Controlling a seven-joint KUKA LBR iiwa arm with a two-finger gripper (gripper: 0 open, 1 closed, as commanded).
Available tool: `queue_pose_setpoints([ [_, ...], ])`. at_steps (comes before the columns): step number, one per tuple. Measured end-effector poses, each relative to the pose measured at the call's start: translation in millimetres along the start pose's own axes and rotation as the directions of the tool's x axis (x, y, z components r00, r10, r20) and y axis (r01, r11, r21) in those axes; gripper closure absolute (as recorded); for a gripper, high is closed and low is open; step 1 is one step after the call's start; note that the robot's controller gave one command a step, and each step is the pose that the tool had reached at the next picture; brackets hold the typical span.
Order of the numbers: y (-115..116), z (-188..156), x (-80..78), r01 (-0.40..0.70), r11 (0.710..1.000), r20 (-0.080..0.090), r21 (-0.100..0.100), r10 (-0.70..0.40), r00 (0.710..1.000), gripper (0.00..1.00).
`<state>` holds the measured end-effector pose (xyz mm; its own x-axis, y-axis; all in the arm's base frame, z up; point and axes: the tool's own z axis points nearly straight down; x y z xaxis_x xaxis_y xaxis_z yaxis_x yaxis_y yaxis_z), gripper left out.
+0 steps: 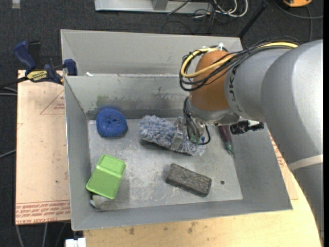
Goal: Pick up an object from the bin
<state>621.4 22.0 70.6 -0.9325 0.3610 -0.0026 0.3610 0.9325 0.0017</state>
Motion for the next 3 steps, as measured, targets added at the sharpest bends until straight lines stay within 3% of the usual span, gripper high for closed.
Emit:
queue_pose_setpoints([
  [3, -1.1, -21.4, 2.5, 0.001, 1.000, -0.009, 0.004, -0.001, 1.000, 1.00],
])
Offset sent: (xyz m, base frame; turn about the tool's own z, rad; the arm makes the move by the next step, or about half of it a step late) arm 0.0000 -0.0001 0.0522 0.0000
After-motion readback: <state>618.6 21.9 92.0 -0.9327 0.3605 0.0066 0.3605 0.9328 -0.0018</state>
